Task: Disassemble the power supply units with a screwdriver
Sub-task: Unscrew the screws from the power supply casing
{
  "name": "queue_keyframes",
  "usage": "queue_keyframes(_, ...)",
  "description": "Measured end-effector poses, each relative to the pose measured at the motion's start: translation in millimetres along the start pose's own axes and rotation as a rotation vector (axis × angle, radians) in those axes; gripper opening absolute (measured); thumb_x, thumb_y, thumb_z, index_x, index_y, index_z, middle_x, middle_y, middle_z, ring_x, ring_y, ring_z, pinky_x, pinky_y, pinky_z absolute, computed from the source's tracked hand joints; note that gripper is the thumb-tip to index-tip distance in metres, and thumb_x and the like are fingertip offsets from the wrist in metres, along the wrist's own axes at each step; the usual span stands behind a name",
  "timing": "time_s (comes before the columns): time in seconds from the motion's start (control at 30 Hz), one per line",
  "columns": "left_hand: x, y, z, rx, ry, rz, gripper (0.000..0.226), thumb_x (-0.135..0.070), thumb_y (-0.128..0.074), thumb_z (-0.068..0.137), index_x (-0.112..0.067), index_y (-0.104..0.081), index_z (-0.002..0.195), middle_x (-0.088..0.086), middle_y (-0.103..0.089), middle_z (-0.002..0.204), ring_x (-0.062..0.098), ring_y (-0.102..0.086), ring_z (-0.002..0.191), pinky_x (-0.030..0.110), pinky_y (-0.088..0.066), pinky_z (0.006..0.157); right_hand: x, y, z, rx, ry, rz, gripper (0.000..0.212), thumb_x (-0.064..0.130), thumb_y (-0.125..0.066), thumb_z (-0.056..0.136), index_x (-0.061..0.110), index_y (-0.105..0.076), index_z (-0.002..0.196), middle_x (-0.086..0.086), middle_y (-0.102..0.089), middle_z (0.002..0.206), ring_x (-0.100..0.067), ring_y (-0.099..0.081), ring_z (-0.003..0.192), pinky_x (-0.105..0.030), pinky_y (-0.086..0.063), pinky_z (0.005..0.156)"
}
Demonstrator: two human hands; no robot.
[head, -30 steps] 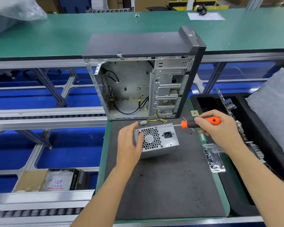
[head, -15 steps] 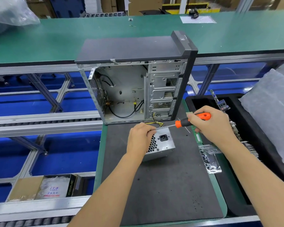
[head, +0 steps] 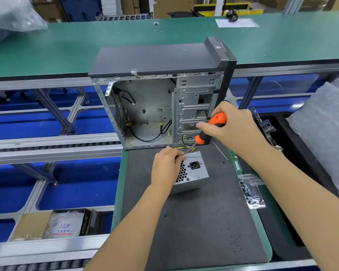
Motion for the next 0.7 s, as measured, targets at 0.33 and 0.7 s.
queue_keyframes(0.33,3,4,-4,-0.012,-0.037,0.033,0.037,-0.034,-0.076,0.085,-0.007,-0.073,0.109,0.004,-0.07,0.104,0.024,-0.063,0.098,0.046,-0.05,0.092,79,-23,45,0.222,0.342,-0.762,0.061,0.076,-0.037,0.088,0.016,-0.042,0.083,-0.001,-0.023,0.065,-0.027,-0.04,0.071,-0.035,-0.034,0.058)
queue_keyframes(0.7,24,1,-20,0.093,-0.164,0.507,0.109,-0.094,-0.041,0.057,-0.021,-0.051,0.138,-0.008,-0.054,0.135,0.018,-0.046,0.123,0.041,-0.028,0.108,68,-22,67,0.399,0.325,-0.781,0.056,0.066,-0.052,0.088,0.015,-0.038,0.068,-0.003,-0.04,0.067,-0.018,-0.039,0.054,-0.027,-0.027,0.046)
Point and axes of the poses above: each hand's wrist, its own z-axis towards the middle knuckle, its own y-axis out of the back of the hand, x = y × z, the point moved 2 cm from there along z, towards the middle knuckle
